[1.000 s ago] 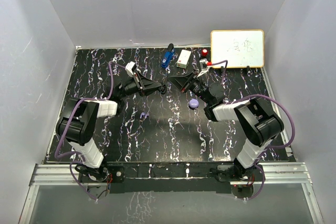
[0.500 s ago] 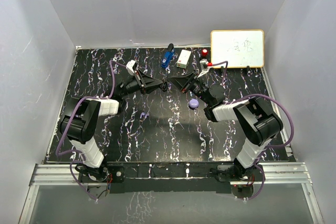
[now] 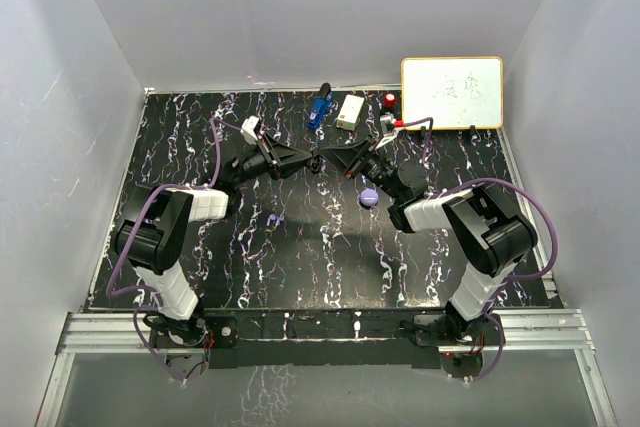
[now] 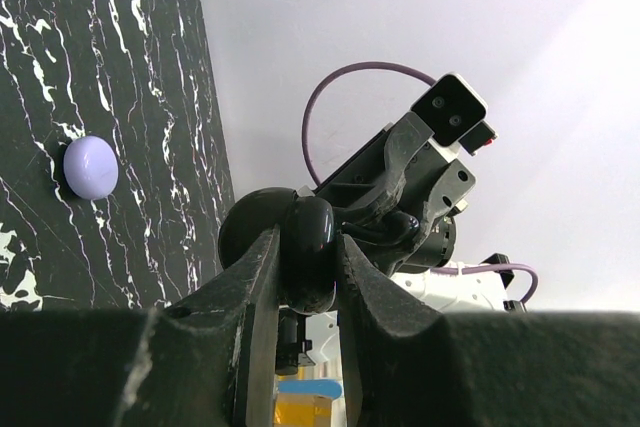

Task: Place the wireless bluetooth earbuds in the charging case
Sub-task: Place the earbud in the charging case.

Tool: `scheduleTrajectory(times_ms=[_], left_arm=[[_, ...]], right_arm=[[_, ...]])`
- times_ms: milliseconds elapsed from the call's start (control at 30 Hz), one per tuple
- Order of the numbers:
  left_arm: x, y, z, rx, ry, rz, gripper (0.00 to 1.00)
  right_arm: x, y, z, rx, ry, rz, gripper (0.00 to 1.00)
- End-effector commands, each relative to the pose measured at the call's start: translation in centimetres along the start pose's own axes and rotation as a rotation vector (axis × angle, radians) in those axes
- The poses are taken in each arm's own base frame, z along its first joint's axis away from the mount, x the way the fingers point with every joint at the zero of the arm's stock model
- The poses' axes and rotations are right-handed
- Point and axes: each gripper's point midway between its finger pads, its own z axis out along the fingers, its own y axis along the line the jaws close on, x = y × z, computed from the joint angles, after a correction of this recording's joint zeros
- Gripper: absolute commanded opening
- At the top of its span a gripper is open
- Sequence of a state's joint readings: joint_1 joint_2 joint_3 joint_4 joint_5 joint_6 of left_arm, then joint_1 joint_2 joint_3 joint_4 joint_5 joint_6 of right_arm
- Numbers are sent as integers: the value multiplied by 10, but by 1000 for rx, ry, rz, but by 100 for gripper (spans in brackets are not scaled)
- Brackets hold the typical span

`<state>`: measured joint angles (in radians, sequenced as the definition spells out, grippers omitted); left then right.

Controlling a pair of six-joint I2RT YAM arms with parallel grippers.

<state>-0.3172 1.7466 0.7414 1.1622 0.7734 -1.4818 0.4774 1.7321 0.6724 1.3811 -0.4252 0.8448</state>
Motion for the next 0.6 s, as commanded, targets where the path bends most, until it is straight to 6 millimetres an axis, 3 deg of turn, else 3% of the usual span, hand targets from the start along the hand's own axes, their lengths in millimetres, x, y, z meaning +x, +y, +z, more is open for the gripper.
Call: scheduleTrajectory(times_ms=[0,567], left_arm=[[-3,-25,5,52,-7,46,0],[-2,-34,8,63,-18,57,0]], right_arm=[[-9,11,4,-43,-37,-21,0],[4,-3,6,-1,-9,-12,0]])
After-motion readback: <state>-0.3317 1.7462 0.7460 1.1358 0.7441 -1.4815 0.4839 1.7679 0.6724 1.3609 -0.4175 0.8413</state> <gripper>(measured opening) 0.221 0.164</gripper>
